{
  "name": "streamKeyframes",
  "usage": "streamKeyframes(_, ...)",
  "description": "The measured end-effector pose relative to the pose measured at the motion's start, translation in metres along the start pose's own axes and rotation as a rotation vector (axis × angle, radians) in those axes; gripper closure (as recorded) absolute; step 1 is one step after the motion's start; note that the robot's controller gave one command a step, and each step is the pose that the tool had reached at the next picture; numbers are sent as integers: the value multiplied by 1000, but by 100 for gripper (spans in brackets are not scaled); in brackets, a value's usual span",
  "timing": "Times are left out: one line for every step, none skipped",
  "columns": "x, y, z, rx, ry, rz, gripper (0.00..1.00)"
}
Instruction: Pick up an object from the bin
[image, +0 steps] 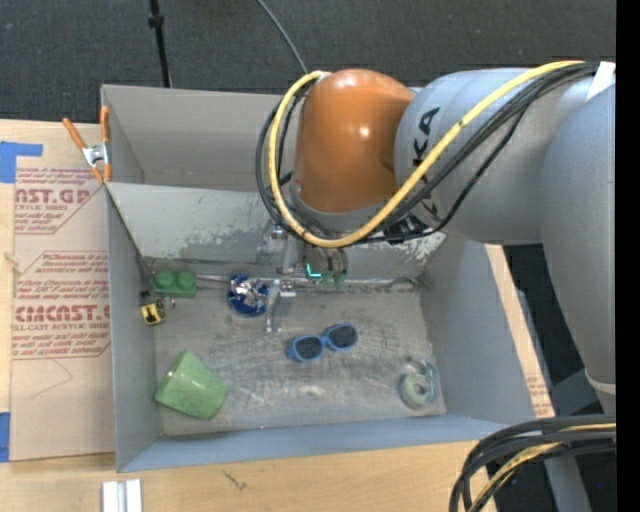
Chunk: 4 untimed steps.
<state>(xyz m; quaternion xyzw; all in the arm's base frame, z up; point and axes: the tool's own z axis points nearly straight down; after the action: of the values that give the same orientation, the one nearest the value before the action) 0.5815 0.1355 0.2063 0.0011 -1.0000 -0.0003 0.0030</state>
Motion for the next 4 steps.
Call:
streamKeyframes(-12,54,124,0,-10,-341,0)
streamKeyframes(-4,-10,132,-3,-21,-383,0)
streamKeyframes(2,-78,132,-1,-23,-502,0)
streamKeyframes(-2,-143,132,2,-21,-488,0)
